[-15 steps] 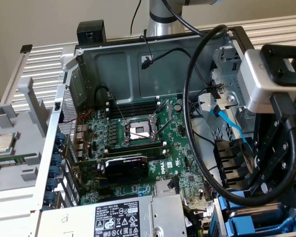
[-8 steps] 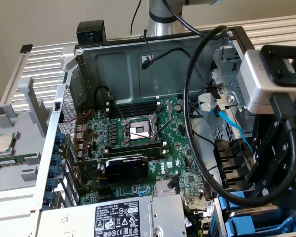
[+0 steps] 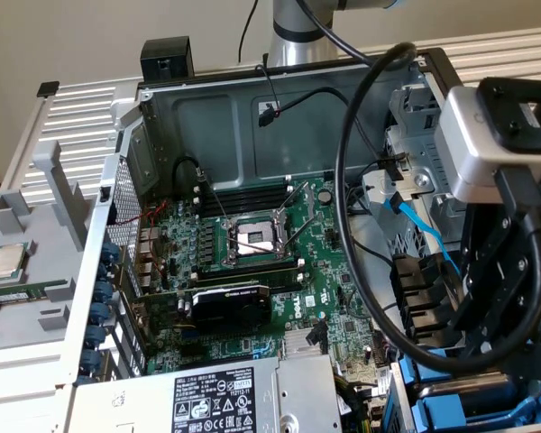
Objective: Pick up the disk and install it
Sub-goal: 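Insert the second disk wire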
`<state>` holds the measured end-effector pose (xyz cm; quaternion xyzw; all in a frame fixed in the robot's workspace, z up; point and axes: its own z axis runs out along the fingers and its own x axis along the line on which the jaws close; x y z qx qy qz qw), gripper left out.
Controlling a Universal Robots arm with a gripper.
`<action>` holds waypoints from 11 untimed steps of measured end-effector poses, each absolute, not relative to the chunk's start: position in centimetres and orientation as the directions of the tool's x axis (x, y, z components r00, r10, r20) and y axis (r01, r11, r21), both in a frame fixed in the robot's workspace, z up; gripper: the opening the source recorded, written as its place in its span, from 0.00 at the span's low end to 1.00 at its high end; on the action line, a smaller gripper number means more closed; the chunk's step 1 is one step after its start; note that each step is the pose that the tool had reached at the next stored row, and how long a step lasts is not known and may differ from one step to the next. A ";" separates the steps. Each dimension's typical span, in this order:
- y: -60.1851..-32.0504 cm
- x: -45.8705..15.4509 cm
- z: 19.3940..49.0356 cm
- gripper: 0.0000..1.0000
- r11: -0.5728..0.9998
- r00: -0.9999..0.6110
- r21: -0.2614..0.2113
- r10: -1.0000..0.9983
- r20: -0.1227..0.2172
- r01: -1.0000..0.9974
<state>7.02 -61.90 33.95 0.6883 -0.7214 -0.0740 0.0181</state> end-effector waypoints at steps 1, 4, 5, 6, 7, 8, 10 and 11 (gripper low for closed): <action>-61.9 7.0 34.1 0.31 0.041 -0.052 0.132 -0.996 -0.076 -0.990; -61.8 7.0 34.5 0.31 0.042 -0.052 0.130 -0.996 -0.076 -0.991; -61.8 7.0 34.6 0.31 0.042 -0.052 0.129 -0.996 -0.075 -0.991; -61.8 7.0 34.7 0.31 0.042 -0.052 0.129 -0.996 -0.075 -0.991; -61.8 7.0 34.9 0.31 0.042 -0.051 0.127 -0.996 -0.075 -0.991; -61.7 7.0 35.0 0.31 0.042 -0.051 0.126 -0.996 -0.075 -0.991; -61.7 7.0 35.2 0.31 0.042 -0.051 0.124 -0.996 -0.075 -0.991; -61.7 7.0 35.3 0.31 0.042 -0.051 0.124 -0.996 -0.076 -0.991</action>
